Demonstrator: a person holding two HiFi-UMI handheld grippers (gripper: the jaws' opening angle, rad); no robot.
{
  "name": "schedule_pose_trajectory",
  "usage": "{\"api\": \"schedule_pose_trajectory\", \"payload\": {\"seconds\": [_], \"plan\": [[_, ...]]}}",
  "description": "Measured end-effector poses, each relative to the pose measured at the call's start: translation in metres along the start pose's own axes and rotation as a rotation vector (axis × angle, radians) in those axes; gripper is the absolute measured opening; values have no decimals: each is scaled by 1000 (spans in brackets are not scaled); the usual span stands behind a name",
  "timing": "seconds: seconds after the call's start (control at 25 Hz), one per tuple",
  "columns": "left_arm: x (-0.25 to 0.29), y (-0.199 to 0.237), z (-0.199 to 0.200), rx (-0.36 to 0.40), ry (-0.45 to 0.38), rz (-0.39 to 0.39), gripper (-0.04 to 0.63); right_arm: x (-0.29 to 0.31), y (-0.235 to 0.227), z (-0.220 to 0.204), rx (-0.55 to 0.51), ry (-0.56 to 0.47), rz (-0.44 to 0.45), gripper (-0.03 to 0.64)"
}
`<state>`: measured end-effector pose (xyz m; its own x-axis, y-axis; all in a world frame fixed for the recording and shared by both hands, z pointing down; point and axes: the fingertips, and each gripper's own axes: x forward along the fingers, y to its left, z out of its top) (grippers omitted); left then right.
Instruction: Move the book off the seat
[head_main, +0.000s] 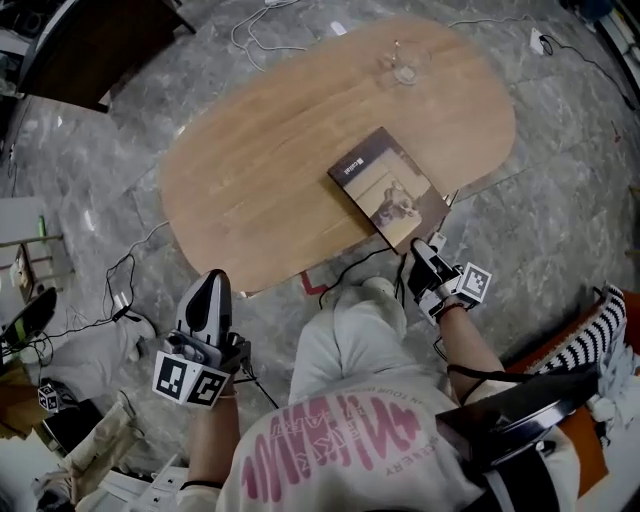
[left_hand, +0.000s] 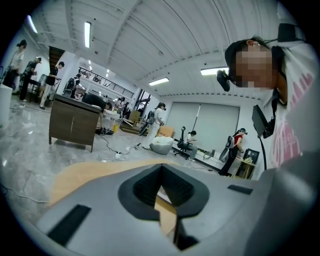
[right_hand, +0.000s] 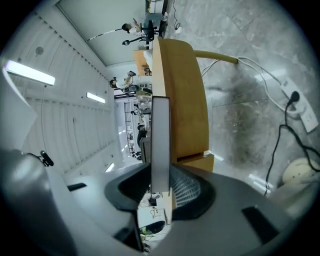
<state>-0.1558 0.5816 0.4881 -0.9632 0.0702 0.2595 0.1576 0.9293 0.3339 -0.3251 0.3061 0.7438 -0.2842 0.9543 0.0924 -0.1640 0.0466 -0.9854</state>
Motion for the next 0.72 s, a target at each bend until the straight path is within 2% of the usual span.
{"api": "schedule_pose_trajectory", "payload": {"seconds": [0.16,0.36,0.52,0.56,0.6,0.64,0.72], "plan": [[-27,-1,18,-6,4,69,6,-3,-12,5,-37,-21,-124,133],[-66,-2,38,-20,-1,172,6,-9,-25,14,-55,-101,-269,114],[-95,-5,50,-41,-11,241,6,-13,-39,10,-22,-122,-453,123],[-99,-5,55,-44,-15,250,6,-12,-40,9,-24,-112,-503,178],[-102,-6,61,-45,-21,255,6,-12,-40,9,-31,-105,-547,262],[-105,-6,68,-44,-27,257,6,-12,-37,9,-39,-106,-581,287],[-108,-9,82,-36,-49,253,6,-17,-29,15,-43,-137,-620,293]]}}
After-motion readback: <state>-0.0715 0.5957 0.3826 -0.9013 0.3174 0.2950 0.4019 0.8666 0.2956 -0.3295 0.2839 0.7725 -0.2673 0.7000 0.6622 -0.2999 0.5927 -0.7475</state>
